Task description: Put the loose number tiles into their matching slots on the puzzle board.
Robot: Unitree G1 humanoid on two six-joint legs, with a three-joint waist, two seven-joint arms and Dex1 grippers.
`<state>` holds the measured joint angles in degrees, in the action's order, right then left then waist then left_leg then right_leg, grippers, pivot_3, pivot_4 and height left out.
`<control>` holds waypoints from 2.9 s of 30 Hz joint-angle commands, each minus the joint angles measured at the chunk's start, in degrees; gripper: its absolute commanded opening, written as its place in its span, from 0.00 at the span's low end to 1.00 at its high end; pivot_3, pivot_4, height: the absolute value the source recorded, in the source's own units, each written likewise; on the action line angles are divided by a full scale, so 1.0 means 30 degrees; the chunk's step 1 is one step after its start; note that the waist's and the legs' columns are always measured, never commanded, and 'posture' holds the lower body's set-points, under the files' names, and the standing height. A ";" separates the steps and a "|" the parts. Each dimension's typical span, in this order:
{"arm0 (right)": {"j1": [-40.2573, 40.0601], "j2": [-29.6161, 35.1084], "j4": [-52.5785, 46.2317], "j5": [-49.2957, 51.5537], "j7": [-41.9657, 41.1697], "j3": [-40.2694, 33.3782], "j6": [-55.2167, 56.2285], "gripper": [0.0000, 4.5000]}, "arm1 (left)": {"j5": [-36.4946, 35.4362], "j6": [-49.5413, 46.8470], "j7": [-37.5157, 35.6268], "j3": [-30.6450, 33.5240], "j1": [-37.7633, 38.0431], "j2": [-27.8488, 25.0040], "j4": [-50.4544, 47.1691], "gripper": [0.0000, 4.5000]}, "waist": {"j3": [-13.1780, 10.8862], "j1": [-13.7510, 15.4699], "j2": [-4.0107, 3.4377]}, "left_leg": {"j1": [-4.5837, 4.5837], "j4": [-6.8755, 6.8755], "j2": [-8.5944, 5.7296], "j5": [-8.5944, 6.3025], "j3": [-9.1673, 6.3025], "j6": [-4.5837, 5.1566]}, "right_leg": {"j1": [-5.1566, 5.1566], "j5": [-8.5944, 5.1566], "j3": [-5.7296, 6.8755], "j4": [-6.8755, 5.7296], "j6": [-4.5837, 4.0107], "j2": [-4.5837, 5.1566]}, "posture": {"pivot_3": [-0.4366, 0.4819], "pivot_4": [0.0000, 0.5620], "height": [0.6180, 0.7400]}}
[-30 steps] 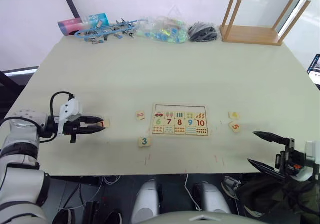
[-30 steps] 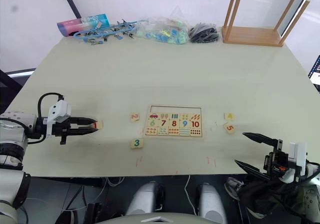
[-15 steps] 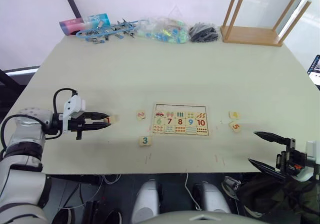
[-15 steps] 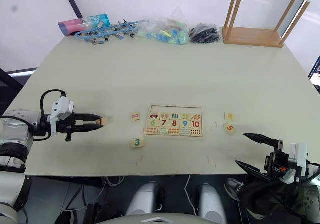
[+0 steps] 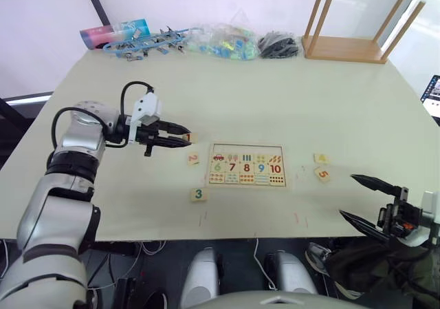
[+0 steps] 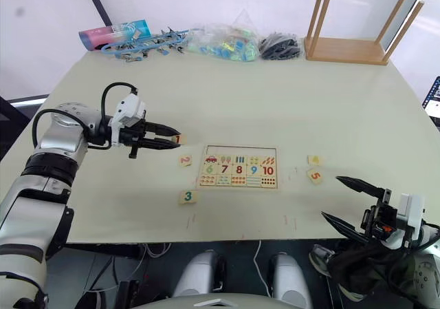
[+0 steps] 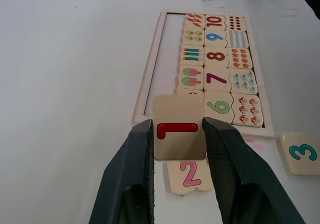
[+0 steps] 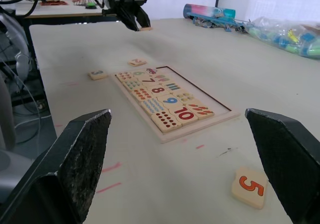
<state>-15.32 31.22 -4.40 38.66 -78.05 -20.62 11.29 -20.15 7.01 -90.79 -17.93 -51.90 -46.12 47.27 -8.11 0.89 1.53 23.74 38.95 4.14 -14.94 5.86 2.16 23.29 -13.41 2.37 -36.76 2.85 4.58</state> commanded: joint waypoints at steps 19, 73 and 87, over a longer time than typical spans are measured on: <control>-0.1488 -0.0782 -0.1949 0.0117 0.1492 -0.0526 0.0858 1.00 | 0.6786 0.3788 0.0543 -0.0788 -0.5024 0.5351 0.6983 0.22 | -0.0006 0.0013 0.0011 | 0.0023 0.0076 -0.0008 -0.0003 -0.0077 0.0005 | -0.0030 -0.0020 -0.0220 0.0002 -0.0036 -0.0174 | 0.48 0.27 0.99; -0.2160 -0.0660 -0.1400 0.0191 0.1562 -0.0561 0.1909 1.00 | 0.9402 0.4082 0.1544 0.1796 -0.6018 0.6641 0.8662 0.99 | -0.0009 -0.0011 0.0016 | 0.0027 0.0079 -0.0012 -0.0004 -0.0087 0.0007 | -0.0030 -0.0019 -0.0228 -0.0001 -0.0035 -0.0181 | 0.48 0.27 0.99; -0.2130 -0.0701 -0.1453 0.0151 0.1658 -0.0499 0.1898 1.00 | 0.9523 0.3383 0.4217 0.3161 -0.5679 0.6321 0.9200 0.58 | -0.0009 -0.0018 0.0016 | 0.0025 0.0084 -0.0013 -0.0003 -0.0087 0.0006 | -0.0032 0.0003 -0.0229 -0.0007 0.0003 -0.0186 | 0.48 0.27 0.99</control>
<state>-21.54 28.93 -7.94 38.40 -73.23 -20.79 16.33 8.06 16.64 -78.96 -9.41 -69.06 -26.36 74.88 -8.14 0.83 1.58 23.81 39.20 4.10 -14.95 5.60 2.18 23.19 -13.40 1.68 -36.78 2.86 4.02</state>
